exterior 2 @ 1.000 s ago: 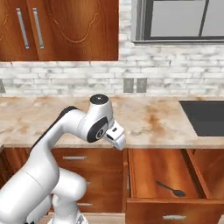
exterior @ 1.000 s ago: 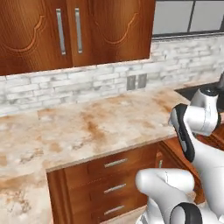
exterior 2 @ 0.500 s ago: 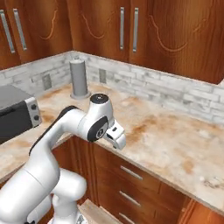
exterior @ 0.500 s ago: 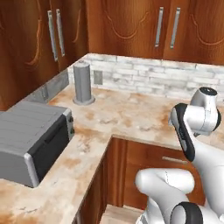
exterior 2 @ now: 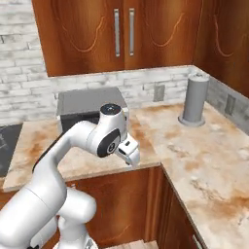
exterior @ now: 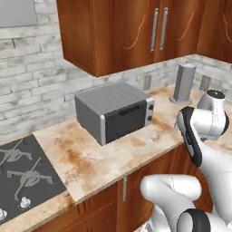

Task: Organize the utensils by type. Pick up the wooden spoons from the counter and place them in the open cabinet. Then pick up the metallic utensils from the counter and place them in the open drawer.

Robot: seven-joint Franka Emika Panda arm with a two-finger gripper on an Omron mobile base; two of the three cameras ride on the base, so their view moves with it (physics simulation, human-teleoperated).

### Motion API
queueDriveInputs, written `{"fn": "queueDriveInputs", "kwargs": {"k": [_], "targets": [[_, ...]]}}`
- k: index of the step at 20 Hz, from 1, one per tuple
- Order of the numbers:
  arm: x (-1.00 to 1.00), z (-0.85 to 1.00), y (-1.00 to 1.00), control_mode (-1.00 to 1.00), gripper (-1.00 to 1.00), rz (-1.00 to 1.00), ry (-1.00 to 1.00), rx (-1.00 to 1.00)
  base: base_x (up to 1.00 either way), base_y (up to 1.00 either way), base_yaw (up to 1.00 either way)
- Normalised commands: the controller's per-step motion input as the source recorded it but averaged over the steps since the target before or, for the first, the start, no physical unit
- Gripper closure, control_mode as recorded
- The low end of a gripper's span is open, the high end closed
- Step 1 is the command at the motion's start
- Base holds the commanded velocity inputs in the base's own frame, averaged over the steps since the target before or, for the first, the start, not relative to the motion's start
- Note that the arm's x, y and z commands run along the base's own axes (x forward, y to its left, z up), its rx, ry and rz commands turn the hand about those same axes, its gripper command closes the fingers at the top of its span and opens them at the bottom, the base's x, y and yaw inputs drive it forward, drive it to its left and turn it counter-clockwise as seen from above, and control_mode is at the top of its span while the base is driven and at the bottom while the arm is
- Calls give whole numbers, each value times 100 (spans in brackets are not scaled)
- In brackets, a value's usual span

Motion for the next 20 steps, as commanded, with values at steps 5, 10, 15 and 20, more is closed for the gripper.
{"fn": "queueDriveInputs", "kwargs": {"k": [5,10,15,20], "targets": [[0,0,0,100,-100,0,0,0,-29,40,100],[0,0,0,100,-100,0,0,0,-22,52,99],[0,0,0,100,-100,0,0,0,-4,81,63],[0,0,0,100,-100,0,0,0,3,100,7]]}}
